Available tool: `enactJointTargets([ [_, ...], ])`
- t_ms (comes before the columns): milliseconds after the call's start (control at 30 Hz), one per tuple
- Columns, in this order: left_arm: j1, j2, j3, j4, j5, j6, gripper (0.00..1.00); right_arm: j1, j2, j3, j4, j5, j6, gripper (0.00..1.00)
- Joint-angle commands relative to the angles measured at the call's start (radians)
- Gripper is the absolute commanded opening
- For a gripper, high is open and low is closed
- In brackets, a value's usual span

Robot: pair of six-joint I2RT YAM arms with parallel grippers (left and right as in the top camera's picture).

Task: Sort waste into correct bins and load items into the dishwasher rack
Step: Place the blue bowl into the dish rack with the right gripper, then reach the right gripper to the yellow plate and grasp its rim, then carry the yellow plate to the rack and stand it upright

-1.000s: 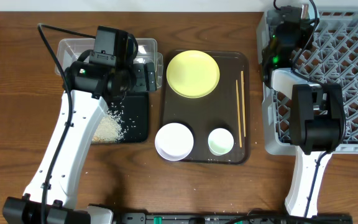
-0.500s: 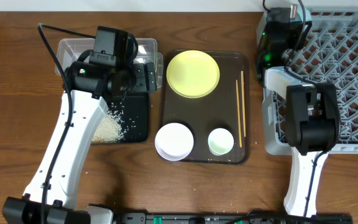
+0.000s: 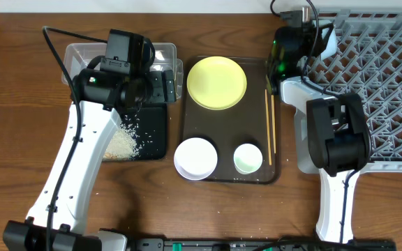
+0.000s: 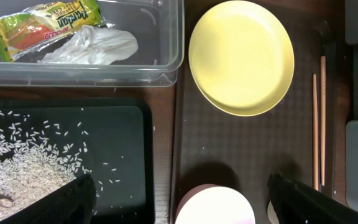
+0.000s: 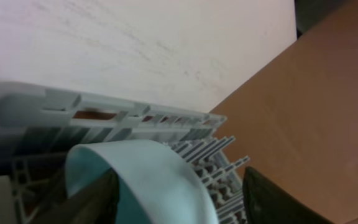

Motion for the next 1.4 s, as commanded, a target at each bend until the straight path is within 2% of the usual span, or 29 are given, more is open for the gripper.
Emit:
enactJointTargets([
  [0,0.002,0.002,0.008,-0.003,-0.012,-0.002,0.91,0.024,0.022,-0.005,0.003,0.022,-0.002,0.84],
  [33,0.002,0.002,0.008,-0.003,-0.012,-0.002,0.91,0.031,0.021,-0.005,0.011,0.022,-0.002,0.93],
  [67,0.002,0.002,0.008,-0.003,-0.012,-0.002,0.90,0.034,0.019,-0.005,0.015,0.022,-0.002,0.98],
  [267,0.002,0.002,0.008,-0.003,-0.012,-0.002,0.91,0.087,-0.037,-0.005,0.007,-0.036,0.019,0.99],
  [367,0.002,0.002,0.008,-0.003,-0.012,-0.002,0.91,0.118,-0.101,-0.005,-0.088,-0.104,0.082,0.99],
  [500,0.002,0.002,0.008,-0.003,-0.012,-0.002,0.90,0.154,-0.227,-0.005,-0.436,-0.317,0.325,0.99],
  [667,0.002,0.002,0.008,-0.003,-0.012,-0.002,0.91,0.158,-0.379,-0.005,-0.943,-0.822,0.760,0.99],
  [800,0.002,0.002,0.008,-0.003,-0.012,-0.002,0.91,0.154,-0.410,-0.005,-1.146,-0.993,0.965,0.99],
  [867,0.002,0.002,0.008,-0.003,-0.012,-0.002,0.91,0.154,-0.399,-0.012,-1.206,-0.986,1.049,0.91],
  [1067,0.002,0.002,0.008,-0.003,-0.012,-0.002,0.91,0.160,-0.325,-0.068,-1.210,-0.975,1.192,0.76],
  [1300,0.002,0.002,0.008,-0.003,-0.012,-0.002,0.91,0.160,-0.224,-0.071,-1.209,-0.981,1.285,0.56],
  [1367,0.002,0.002,0.008,-0.003,-0.012,-0.002,0.91,0.163,-0.200,-0.071,-1.210,-0.986,1.304,0.55],
])
